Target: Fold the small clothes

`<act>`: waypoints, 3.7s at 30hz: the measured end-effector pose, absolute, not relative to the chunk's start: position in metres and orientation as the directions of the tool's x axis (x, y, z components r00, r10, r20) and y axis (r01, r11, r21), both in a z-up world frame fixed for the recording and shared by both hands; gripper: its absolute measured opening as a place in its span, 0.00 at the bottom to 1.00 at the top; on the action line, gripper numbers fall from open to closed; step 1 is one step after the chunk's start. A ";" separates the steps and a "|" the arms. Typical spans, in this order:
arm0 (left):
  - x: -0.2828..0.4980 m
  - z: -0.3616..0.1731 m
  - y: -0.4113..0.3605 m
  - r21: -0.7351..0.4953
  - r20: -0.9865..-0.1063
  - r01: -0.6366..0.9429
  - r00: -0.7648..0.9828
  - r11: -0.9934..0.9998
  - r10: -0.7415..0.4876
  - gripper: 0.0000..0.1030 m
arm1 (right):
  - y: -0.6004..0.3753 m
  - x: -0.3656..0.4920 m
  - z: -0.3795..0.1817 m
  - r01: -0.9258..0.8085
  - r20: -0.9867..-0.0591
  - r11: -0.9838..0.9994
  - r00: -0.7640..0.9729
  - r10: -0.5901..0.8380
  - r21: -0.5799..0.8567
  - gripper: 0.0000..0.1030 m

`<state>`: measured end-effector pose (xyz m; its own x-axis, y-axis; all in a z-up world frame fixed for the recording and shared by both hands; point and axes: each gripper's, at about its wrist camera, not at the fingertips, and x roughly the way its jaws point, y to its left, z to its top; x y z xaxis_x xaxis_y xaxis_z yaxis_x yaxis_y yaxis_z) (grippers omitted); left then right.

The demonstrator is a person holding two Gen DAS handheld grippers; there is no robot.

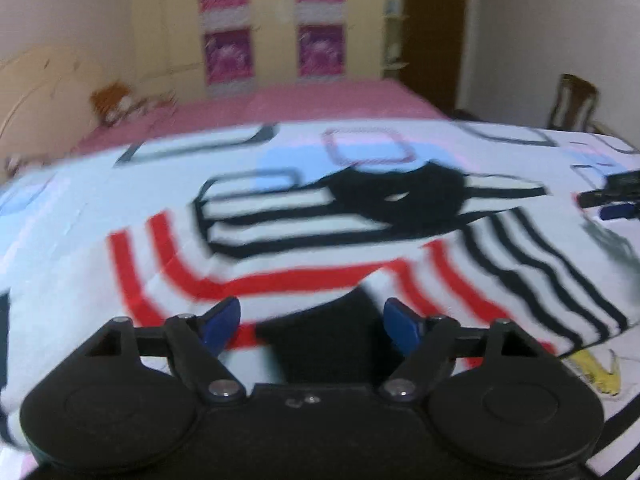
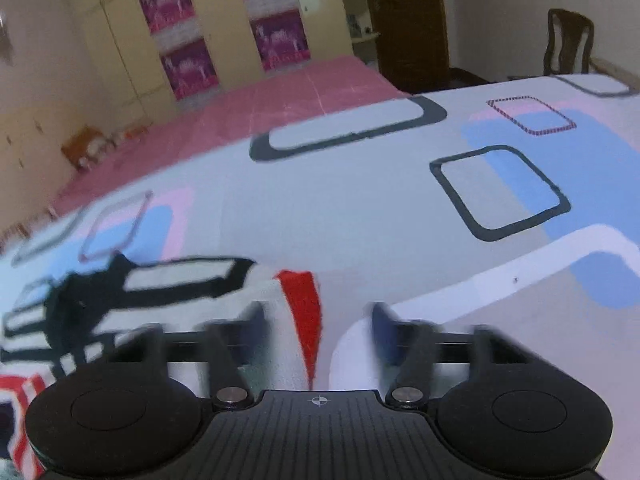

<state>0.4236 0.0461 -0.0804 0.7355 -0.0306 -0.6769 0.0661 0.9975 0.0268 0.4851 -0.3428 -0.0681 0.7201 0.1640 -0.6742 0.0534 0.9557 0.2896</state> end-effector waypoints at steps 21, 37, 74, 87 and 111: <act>0.420 -0.057 0.050 0.022 -0.556 0.024 0.831 0.999 -0.008 0.85 | -0.341 0.467 -0.055 0.043 -0.602 0.961 0.786 0.138 0.275 0.66; 0.407 -0.065 0.005 -0.123 -0.625 0.195 0.746 0.973 -0.229 0.76 | -0.305 0.409 -0.044 -0.114 -0.691 0.979 0.695 0.199 0.168 0.20; 0.269 -0.070 0.370 -0.532 -0.607 -0.642 0.744 0.552 0.280 0.66 | -0.149 0.374 -0.034 -0.169 -0.694 0.938 0.636 0.338 0.302 0.23; 0.322 -0.053 0.372 -0.641 -0.463 -0.452 0.872 0.620 0.158 0.05 | -0.148 0.369 -0.033 -0.101 -0.709 0.957 0.651 0.270 0.272 0.23; 0.461 -0.074 -0.033 -0.253 -0.705 0.311 0.589 0.916 -0.395 0.24 | -0.271 0.332 -0.027 0.105 -0.676 0.918 0.709 0.200 0.382 0.23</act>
